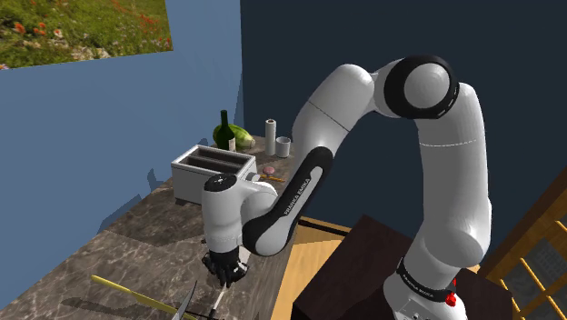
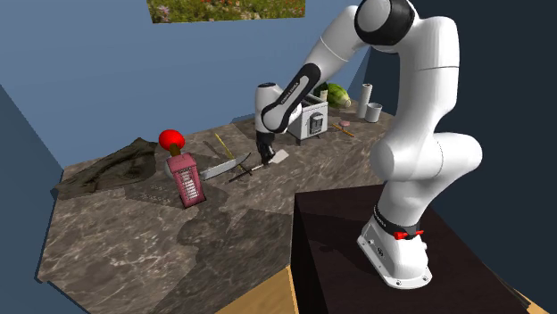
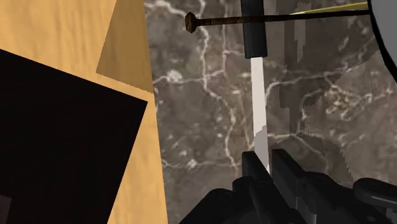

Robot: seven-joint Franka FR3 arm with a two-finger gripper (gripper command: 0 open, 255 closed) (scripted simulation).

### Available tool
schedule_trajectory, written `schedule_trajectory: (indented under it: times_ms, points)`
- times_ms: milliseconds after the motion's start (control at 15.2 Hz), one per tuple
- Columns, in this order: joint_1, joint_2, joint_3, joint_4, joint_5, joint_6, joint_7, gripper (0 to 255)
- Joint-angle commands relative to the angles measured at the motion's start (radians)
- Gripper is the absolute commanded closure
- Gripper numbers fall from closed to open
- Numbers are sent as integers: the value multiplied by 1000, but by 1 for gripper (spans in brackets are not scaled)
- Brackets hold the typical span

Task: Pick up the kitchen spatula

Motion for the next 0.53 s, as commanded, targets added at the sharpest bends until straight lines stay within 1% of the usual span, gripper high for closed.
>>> schedule_trajectory:
  times_ms: [0, 330, 462]
  points:
    - [-16, -23, 21, -2, 24, -19, -15, 255]
    - [-58, -83, 74, -5, 88, -67, -56, 255]
    - [-59, -85, 75, -5, 90, -68, -58, 255]
